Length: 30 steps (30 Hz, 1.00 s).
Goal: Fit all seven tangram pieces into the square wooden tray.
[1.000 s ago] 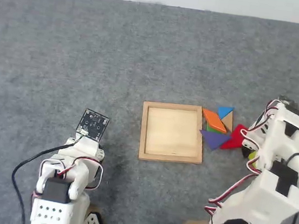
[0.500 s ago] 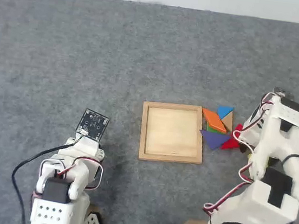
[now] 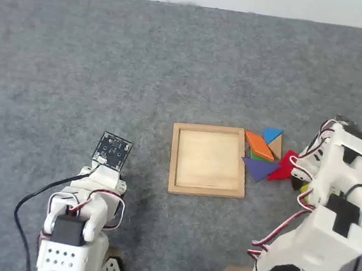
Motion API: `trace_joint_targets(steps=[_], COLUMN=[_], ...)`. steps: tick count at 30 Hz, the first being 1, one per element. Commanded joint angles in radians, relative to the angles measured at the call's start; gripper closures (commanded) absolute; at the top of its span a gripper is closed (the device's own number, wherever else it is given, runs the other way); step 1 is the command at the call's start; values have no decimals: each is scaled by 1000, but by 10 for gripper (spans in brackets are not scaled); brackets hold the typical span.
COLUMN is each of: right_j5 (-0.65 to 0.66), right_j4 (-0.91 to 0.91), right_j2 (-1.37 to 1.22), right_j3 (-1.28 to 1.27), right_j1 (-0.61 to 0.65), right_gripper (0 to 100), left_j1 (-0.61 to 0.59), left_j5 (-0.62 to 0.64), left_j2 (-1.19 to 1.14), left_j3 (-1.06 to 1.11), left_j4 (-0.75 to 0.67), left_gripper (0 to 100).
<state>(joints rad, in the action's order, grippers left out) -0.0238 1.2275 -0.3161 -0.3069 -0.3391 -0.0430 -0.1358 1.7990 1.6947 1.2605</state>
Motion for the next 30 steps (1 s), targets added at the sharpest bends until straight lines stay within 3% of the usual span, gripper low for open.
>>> trace_joint_targets(steps=[1, 10, 21, 30], right_j5=[15, 15, 15, 8], right_j4=[-15, -35, 4, 150], right_j2=[-5, -12, 84, 375], right_j3=[29, 28, 26, 20], right_j1=[-12, -13, -8, 165], right_gripper=[638, 798, 805, 805], left_j1=[-5, -5, -5, -5], left_j5=[8, 8, 8, 8], left_j2=[25, 25, 25, 25], left_j3=[-12, -12, -12, -12], left_j4=[5, 5, 5, 5], left_gripper=[987, 987, 987, 987])
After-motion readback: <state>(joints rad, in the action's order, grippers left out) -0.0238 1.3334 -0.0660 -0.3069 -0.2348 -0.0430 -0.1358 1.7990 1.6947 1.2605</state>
